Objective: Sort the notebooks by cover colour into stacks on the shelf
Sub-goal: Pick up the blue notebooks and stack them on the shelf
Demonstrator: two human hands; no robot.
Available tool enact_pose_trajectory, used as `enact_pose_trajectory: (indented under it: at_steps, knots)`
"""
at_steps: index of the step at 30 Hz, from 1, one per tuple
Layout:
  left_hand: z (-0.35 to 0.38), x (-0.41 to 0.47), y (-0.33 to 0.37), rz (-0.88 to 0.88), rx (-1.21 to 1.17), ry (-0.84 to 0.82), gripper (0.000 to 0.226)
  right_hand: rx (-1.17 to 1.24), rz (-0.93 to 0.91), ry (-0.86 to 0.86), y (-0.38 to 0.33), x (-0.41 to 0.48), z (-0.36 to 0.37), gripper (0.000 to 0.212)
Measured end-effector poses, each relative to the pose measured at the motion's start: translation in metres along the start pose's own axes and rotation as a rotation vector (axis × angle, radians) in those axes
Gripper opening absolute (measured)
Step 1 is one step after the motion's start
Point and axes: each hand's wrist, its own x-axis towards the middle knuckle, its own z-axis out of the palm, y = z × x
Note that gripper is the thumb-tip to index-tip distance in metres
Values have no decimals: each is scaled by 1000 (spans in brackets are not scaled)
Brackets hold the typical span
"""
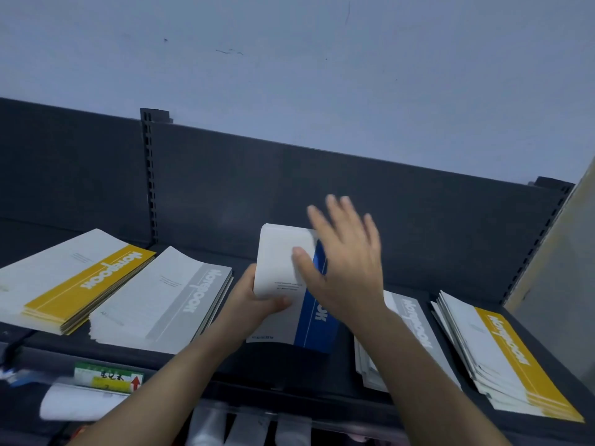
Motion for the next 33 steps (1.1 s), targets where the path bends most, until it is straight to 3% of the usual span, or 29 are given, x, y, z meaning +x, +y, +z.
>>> enact_pose_trajectory:
  at_steps: [2, 3, 7, 11, 14, 16, 18, 21, 27, 33]
  knots:
    - [0, 0, -1, -2, 4, -8, 61, -93, -112, -293, 3, 11, -4, 64]
    - [0, 1, -1, -4, 7, -4, 61, -91, -119, -327, 5, 12, -4, 65]
    - [2, 1, 1, -13, 26, 21, 60, 9, -99, -221, 3, 4, -1, 59]
    - [4, 0, 4, -26, 62, 62, 47, 352, 313, 79, 3, -12, 4, 67]
    - [6, -3, 4, -35, 78, 102, 36, 854, 760, -106, 7, -34, 17, 68]
    - [8, -3, 4, -18, 95, 123, 29, 1044, 903, -218, 5, -49, 29, 39]
    - [8, -2, 8, 25, 104, 140, 28, 977, 849, -167, 2, -55, 33, 24]
    - [1, 1, 8, 72, 144, 121, 31, 989, 786, -89, 1, -59, 33, 23]
    - [-12, -2, -9, -64, 282, 28, 36, 919, 787, -252, -2, -74, 44, 32]
    - [-13, -6, -13, -140, 466, -13, 38, 729, 737, -361, 7, -82, 51, 17]
